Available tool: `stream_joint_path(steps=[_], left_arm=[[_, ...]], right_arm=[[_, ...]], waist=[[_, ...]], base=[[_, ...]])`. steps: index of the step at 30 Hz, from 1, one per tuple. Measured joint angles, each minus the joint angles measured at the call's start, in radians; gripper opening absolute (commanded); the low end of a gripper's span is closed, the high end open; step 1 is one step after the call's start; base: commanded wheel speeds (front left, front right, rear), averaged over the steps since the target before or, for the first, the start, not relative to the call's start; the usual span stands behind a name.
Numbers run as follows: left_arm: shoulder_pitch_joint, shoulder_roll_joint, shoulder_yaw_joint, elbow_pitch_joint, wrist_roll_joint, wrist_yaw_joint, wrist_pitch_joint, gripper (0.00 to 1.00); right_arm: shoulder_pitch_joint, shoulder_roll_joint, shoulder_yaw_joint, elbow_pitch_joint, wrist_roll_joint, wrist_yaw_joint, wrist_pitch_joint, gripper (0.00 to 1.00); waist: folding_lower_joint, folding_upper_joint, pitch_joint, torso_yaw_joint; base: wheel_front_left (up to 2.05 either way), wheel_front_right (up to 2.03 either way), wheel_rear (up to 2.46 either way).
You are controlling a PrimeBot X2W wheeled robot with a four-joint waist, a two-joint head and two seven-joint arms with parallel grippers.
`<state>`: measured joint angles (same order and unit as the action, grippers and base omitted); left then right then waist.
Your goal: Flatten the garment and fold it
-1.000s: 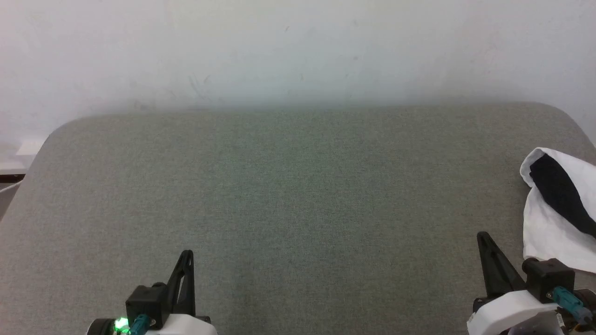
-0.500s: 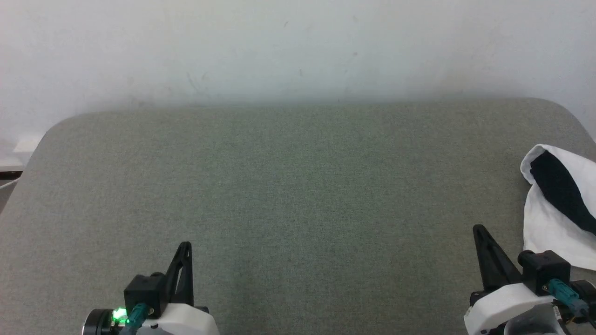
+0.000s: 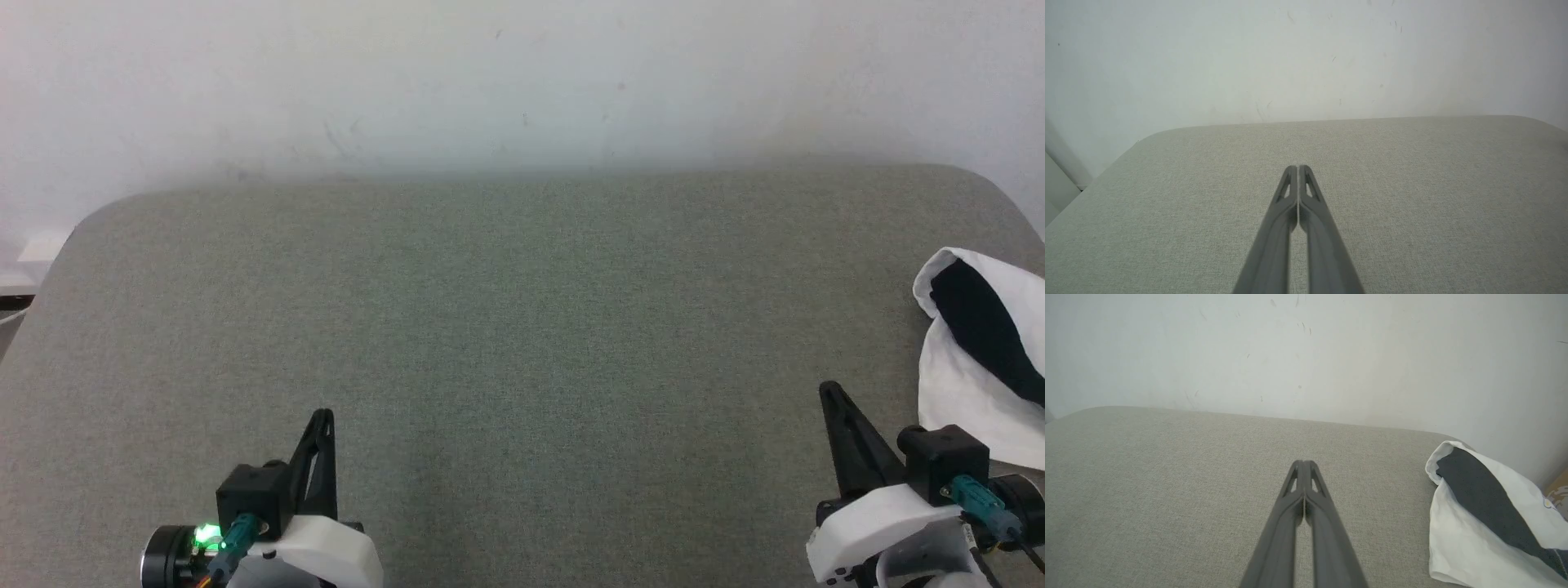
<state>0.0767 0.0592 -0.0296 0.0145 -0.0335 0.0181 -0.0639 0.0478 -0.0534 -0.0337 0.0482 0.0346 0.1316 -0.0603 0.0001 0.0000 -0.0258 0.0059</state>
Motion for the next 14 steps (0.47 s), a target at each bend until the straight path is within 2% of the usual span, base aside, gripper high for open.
stream_joint_path(steps=[14], left_arm=[[-0.027, -0.002, 0.011, -0.004, 0.009, -0.008, 0.029, 0.00]], right_arm=[[-0.010, 0.000, 0.012, -0.018, -0.009, 0.000, 0.030, 0.00]], waist=[[0.0000, 0.0000, 0.012, -0.003]], base=[[0.00, 0.00, 0.00]])
